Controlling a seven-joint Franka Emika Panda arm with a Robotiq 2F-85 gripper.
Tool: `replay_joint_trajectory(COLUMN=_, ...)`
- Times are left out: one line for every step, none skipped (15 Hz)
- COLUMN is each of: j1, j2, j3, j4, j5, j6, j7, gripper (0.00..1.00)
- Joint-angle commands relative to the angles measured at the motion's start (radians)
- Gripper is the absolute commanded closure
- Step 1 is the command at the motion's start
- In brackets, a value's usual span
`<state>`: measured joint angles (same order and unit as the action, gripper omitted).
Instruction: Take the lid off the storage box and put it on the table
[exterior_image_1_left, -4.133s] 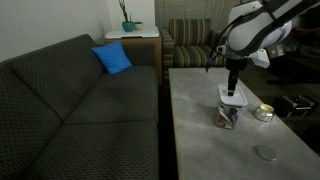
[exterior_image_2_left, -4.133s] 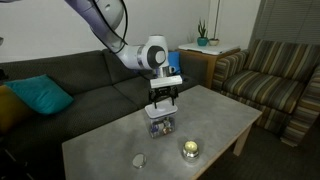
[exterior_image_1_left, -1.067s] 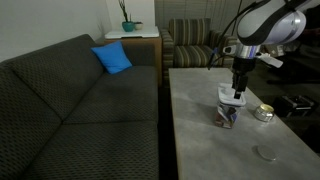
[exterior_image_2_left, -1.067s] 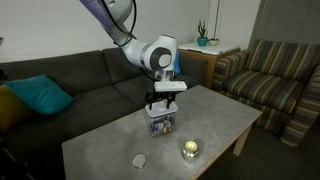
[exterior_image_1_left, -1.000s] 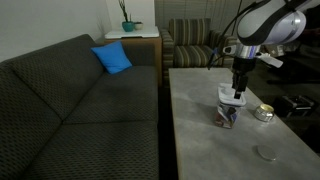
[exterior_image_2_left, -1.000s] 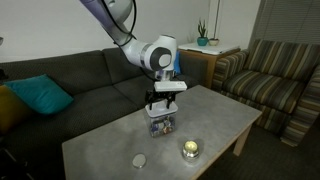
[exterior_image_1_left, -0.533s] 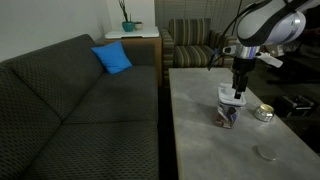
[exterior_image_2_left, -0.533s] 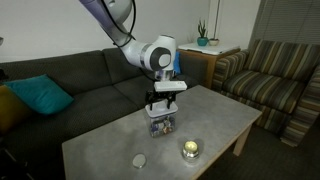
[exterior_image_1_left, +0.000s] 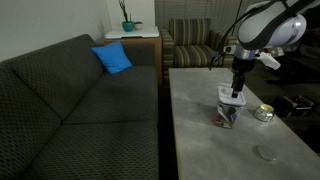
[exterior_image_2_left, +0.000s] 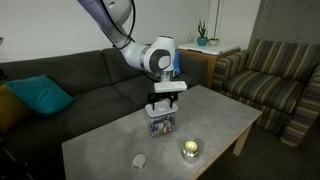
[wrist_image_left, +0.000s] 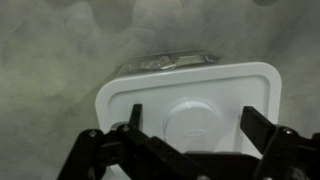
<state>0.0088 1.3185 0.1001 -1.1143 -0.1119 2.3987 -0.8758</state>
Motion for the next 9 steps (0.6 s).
replay_joint_trajectory(j1=0.012, j2=-0.005, j3=-0.016, j4=-0.025, j5=-0.008, j6=0.050, j7=0.031, gripper=0.00)
replay_joint_trajectory(j1=0.014, j2=-0.002, j3=-0.015, j4=-0.022, j5=-0.008, j6=0.053, j7=0.034, gripper=0.00)
replay_joint_trajectory(j1=0.015, j2=0.000, j3=-0.014, j4=-0.020, j5=-0.008, j6=0.056, j7=0.036, gripper=0.00)
replay_joint_trajectory(j1=0.018, j2=0.002, j3=-0.015, j4=-0.017, j5=-0.008, j6=0.058, j7=0.041, gripper=0.00)
replay_joint_trajectory(j1=0.021, j2=0.004, j3=-0.017, j4=-0.014, j5=-0.009, j6=0.061, j7=0.047, gripper=0.00)
replay_joint_trajectory(j1=0.023, j2=0.004, j3=-0.017, j4=-0.014, j5=-0.009, j6=0.064, j7=0.052, gripper=0.00)
replay_joint_trajectory(j1=0.025, j2=0.005, j3=-0.018, j4=-0.013, j5=-0.009, j6=0.067, j7=0.056, gripper=0.00)
replay_joint_trajectory(j1=0.027, j2=0.006, j3=-0.018, j4=-0.011, j5=-0.009, j6=0.071, j7=0.061, gripper=0.00)
replay_joint_trajectory(j1=0.028, j2=0.006, j3=-0.017, j4=-0.011, j5=-0.008, j6=0.071, j7=0.063, gripper=0.00)
